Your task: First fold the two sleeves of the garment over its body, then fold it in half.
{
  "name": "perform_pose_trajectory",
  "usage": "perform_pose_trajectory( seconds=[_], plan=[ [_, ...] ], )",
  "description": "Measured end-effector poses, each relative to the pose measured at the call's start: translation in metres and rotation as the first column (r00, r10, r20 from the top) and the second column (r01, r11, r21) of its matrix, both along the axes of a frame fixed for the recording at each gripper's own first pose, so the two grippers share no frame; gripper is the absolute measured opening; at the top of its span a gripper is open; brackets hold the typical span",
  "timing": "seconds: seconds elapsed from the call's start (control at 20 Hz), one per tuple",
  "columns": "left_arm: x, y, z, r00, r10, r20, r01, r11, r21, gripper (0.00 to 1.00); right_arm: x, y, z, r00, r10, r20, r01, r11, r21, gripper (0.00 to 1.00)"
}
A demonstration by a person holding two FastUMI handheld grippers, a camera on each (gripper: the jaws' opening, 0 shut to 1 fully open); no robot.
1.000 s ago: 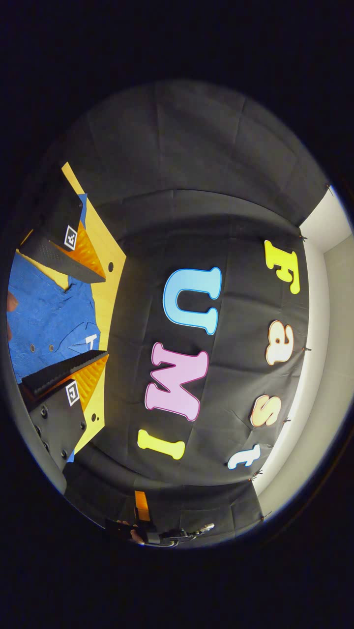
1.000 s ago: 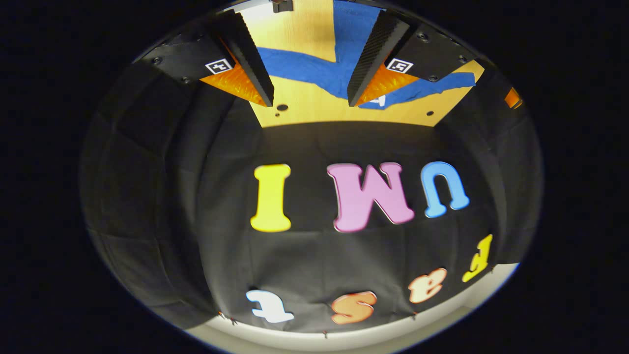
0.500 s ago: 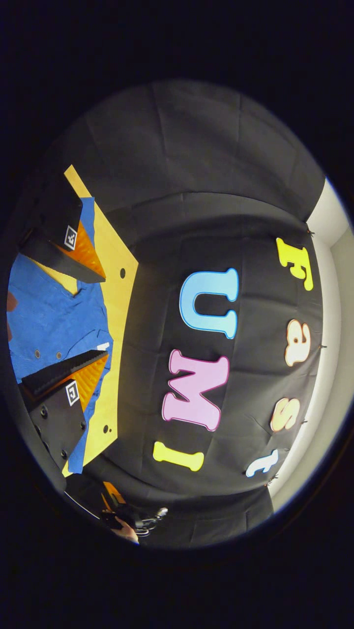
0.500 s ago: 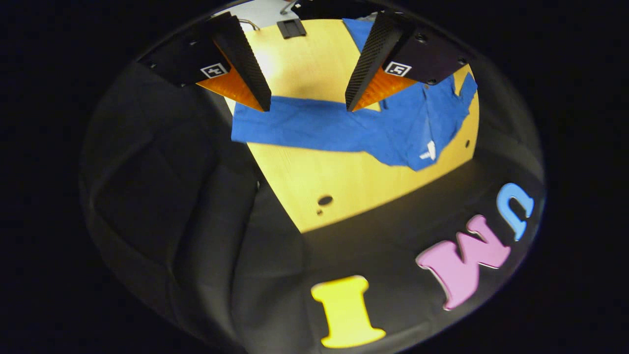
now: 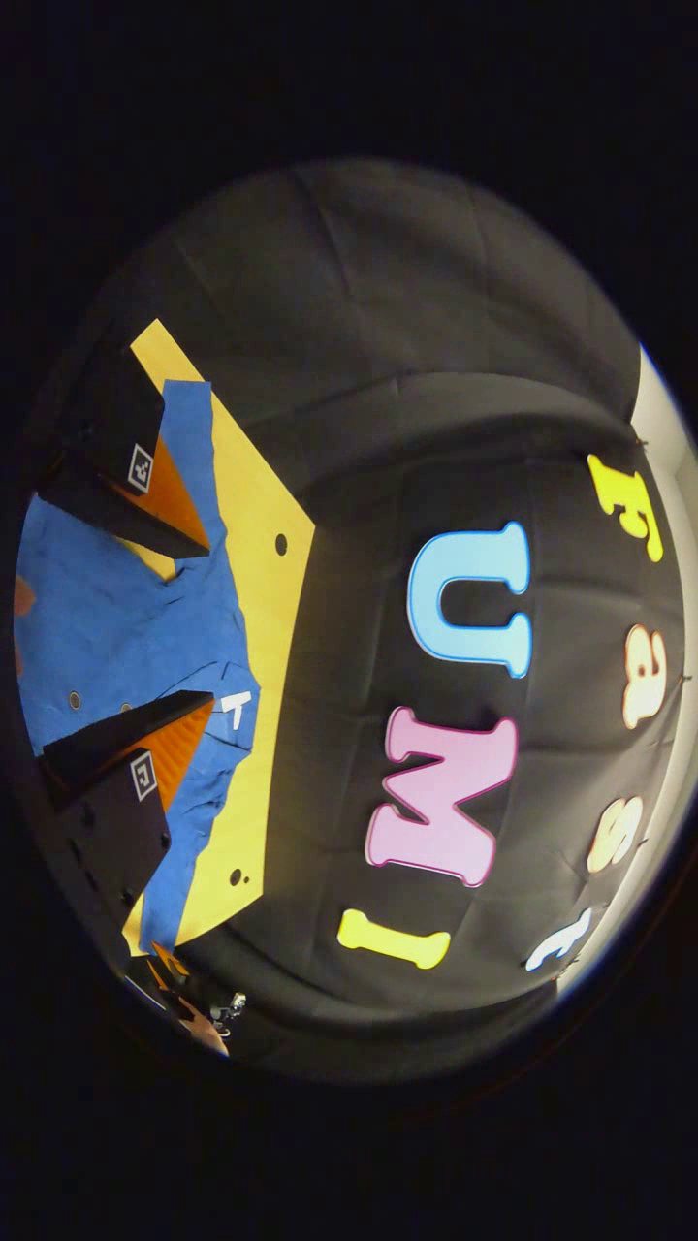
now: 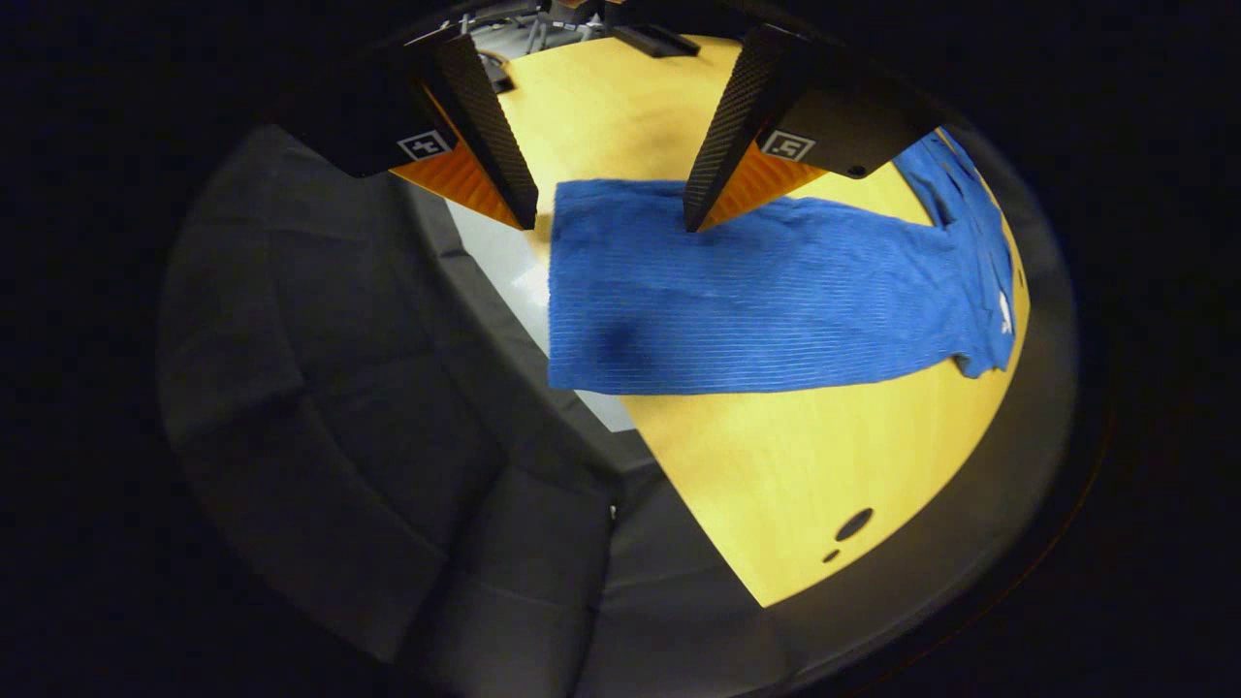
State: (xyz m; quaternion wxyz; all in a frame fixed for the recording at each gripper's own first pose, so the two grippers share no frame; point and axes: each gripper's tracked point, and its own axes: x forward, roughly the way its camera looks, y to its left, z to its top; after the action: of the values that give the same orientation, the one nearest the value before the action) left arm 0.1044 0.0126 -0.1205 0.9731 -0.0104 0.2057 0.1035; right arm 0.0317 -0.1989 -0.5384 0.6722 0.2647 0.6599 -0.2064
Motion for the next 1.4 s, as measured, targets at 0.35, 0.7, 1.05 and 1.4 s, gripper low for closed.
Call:
perform_pose_trajectory(
  seconds=[0.35,0.7,1.05,1.4],
  plan=[
    [0.031,-0.044,-0.009,0.995,-0.077,-0.071,0.075,0.997,-0.022,0.81,0.012,0.009,-0.007,1.0,0.031,-0.004,-0.031,0.998,0.062,0.7],
    [0.039,-0.05,0.009,0.988,-0.151,-0.027,0.153,0.987,0.059,0.81,0.03,0.015,0.016,0.992,0.016,0.125,-0.019,1.0,0.019,0.05],
    [0.018,-0.005,0.013,0.977,-0.214,0.011,0.214,0.976,0.034,0.81,0.085,0.051,0.147,0.927,0.055,0.37,-0.02,0.995,-0.099,0.05],
    [-0.014,0.099,0.014,0.991,-0.127,0.032,0.127,0.992,-0.002,0.81,0.191,0.174,0.295,0.777,0.082,0.624,-0.036,0.996,-0.086,0.05]
  ],
)
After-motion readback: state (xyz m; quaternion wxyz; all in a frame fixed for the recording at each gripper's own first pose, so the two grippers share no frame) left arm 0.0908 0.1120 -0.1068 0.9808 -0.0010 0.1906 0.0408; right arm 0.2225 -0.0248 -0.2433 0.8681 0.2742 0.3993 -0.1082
